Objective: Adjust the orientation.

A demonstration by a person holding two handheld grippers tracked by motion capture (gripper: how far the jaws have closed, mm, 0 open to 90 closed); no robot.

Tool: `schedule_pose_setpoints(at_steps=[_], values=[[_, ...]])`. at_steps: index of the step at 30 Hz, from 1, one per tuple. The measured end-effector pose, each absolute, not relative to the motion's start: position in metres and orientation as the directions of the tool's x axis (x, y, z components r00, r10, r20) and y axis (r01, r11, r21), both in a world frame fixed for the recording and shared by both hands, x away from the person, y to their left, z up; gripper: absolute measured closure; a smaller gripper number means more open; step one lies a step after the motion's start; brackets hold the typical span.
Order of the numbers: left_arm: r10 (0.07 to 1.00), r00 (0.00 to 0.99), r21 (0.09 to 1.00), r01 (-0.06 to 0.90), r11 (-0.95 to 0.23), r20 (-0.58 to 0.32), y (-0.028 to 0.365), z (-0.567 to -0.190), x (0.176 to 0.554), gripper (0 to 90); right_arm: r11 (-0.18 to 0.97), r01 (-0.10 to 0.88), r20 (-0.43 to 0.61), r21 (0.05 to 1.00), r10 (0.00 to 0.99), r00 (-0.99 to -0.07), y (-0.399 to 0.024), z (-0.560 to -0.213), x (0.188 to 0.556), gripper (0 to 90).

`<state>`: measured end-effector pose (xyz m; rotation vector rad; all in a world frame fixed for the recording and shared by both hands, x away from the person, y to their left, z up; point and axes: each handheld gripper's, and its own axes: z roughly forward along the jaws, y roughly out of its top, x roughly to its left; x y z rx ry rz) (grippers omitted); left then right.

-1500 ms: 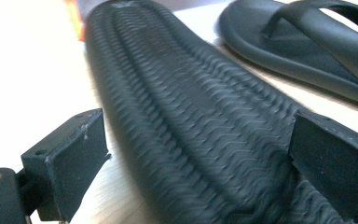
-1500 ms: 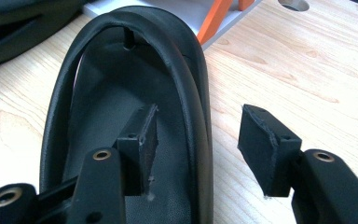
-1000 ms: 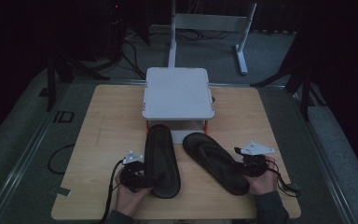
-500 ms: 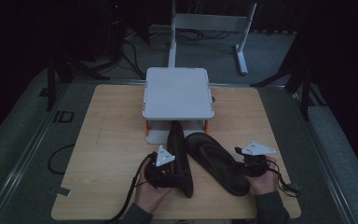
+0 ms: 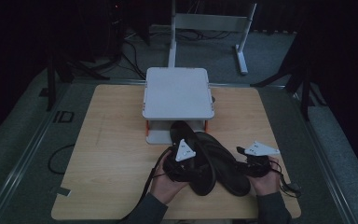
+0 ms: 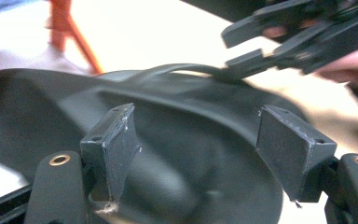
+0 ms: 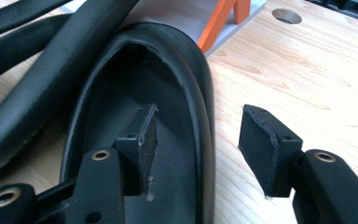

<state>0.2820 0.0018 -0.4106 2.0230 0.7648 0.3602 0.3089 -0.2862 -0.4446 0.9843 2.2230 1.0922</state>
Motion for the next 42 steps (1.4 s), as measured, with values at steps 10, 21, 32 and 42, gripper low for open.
schedule_pose_setpoints(at_steps=[10,21,32,42], values=[[0.725,0.689,0.797,0.434,-0.419,0.006,0.037,-0.432,0.301,35.6,0.399,0.362,-0.044,0.842,0.720,-0.692,-0.271,-0.430,0.294,46.6],[0.693,0.721,0.761,0.436,-0.480,0.024,0.035,-0.449,0.298,46.8,0.442,0.375,0.017,0.814,0.629,-0.778,-0.232,-0.442,0.286,50.7],[0.574,0.818,0.717,0.375,-0.587,0.042,0.015,-0.458,0.273,46.0,0.454,0.397,0.052,0.798,0.604,-0.795,-0.239,-0.448,0.289,71.7],[0.489,0.872,0.724,0.324,-0.609,0.022,0.015,-0.455,0.240,47.4,0.461,0.370,0.090,0.807,0.523,-0.848,-0.242,-0.448,0.289,73.5]])
